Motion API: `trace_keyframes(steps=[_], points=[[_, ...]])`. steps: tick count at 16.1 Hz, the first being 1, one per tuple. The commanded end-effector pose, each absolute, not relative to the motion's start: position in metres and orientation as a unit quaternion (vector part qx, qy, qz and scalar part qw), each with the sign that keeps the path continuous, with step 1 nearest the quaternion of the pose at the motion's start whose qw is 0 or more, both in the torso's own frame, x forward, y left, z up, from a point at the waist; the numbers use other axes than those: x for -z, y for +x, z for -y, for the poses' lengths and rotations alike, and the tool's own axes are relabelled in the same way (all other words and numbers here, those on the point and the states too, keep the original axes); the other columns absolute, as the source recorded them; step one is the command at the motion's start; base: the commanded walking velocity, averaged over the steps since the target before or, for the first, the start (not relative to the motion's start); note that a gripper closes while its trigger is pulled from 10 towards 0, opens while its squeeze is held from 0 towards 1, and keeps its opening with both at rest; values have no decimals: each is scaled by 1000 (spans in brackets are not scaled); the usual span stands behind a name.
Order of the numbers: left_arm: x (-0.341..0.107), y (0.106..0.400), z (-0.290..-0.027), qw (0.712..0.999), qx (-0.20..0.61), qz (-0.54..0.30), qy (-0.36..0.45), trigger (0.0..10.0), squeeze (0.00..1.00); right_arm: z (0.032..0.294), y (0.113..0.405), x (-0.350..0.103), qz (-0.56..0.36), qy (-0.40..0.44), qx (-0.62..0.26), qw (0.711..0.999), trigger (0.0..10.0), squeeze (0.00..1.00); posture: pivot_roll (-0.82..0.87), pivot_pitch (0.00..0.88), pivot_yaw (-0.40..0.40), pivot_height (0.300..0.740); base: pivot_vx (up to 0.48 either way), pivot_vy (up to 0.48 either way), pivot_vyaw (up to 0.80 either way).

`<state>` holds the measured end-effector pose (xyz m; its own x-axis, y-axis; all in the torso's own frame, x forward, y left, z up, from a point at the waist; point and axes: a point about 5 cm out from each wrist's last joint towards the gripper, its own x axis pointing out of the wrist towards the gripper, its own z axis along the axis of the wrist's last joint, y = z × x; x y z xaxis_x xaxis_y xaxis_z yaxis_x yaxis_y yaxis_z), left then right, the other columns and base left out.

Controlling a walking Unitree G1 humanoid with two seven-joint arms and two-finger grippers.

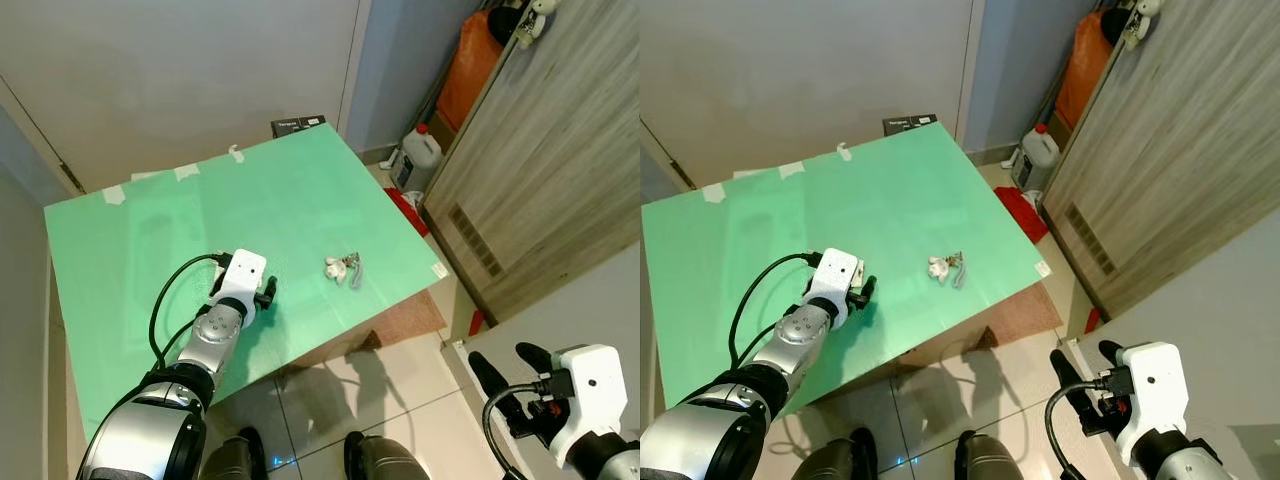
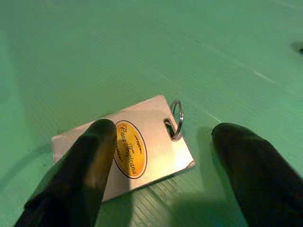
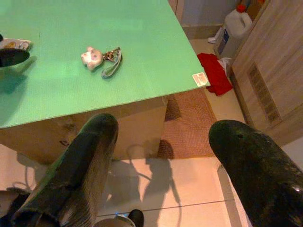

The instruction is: Hang keys on a hook

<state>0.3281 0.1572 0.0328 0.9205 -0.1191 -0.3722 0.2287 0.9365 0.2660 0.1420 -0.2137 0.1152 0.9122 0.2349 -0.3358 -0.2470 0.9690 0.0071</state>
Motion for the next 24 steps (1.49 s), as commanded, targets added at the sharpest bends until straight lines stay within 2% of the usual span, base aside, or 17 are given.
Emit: trace_keyframes(steps=[1, 10, 20, 21, 22, 23, 24], points=[[-29, 326, -156, 963, 100, -192, 163, 0, 0, 217, 138, -116, -175, -19, -113, 978, 10000, 0, -450, 223, -58, 740, 0, 0, 0], [-26, 325, -155, 953, 124, -207, 182, 0, 0, 222, 136, -118, -182, -25, -113, 976, 10000, 0, -461, 227, -64, 740, 0, 0, 0], [-28, 324, -151, 969, 110, -187, 117, 0, 0, 209, 159, -106, -164, -14, -128, 978, 10000, 0, -377, 157, -22, 740, 0, 0, 0], [-32, 327, -149, 971, 106, -176, 124, 4157, 0, 205, 169, -103, -156, -9, -131, 979, 10000, 0, -337, 126, -6, 740, 0, 0, 0], [-37, 331, -146, 974, 103, -160, 125, 5922, 0, 202, 175, -103, -148, -5, -134, 980, 10000, 0, -324, 118, -2, 740, 0, 0, 0], [-54, 339, -137, 983, 94, -106, 115, 10000, 0, 191, 198, -98, -127, 9, -149, 981, 10000, 0, -218, 52, 12, 740, 0, 0, 0], [-70, 344, -129, 990, 88, -50, 94, 10000, 0, 178, 223, -95, -106, 22, -165, 980, 10000, 0, -154, 18, 16, 740, 0, 0, 0]])
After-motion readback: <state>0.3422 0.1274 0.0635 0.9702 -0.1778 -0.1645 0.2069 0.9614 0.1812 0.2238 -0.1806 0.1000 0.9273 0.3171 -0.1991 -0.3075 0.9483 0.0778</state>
